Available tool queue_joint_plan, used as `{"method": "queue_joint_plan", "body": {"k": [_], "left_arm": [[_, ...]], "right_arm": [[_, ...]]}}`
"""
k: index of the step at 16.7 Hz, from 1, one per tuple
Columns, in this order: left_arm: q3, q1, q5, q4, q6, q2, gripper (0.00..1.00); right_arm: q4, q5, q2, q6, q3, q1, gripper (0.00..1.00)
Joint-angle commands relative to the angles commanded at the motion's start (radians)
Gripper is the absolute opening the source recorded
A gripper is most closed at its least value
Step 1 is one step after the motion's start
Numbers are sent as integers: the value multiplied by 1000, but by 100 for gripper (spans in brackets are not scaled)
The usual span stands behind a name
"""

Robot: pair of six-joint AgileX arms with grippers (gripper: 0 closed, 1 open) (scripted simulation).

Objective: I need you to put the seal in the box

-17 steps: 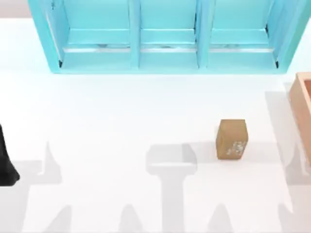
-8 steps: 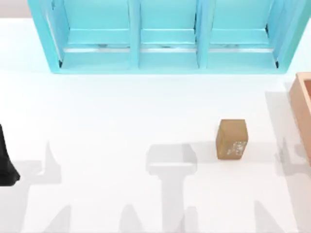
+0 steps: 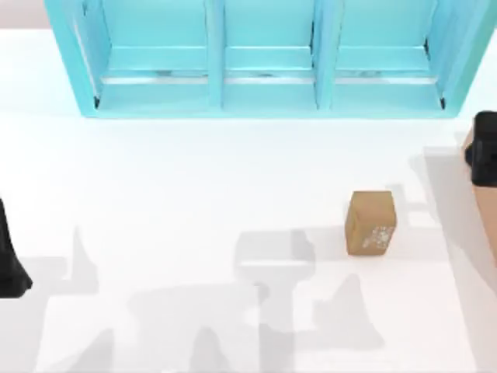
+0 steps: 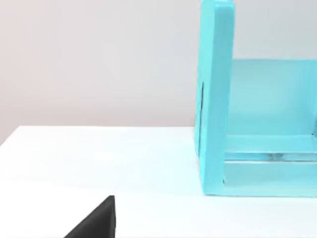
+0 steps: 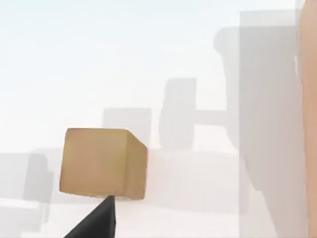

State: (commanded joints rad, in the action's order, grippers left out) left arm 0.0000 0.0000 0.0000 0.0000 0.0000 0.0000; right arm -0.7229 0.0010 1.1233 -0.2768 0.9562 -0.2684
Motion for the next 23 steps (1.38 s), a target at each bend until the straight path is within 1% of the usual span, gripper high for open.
{"method": "queue_joint_plan", "body": {"k": [6,9,11,14,18,21,23], "left_arm": [[0,0,0,0,0,0,100],[0,0,0,0,0,0,100],[0,0,0,0,0,0,100],[0,0,0,0,0,0,100],[0,0,0,0,0,0,100],[0,0,0,0,0,0,100],[0,0,0,0,0,0,100]], "right_arm": [[-353,0,532,-134,452,-130,100],[-476,-2,731,-185,628,-178,100],[-532,-3,817,-208,712,-201,100],[-572,-5,881,-225,775,-217,100],[-573,-5,884,-226,777,-218,100],[-555,-5,887,-224,759,-214,100],[-499,-4,902,-225,711,-216,100]]}}
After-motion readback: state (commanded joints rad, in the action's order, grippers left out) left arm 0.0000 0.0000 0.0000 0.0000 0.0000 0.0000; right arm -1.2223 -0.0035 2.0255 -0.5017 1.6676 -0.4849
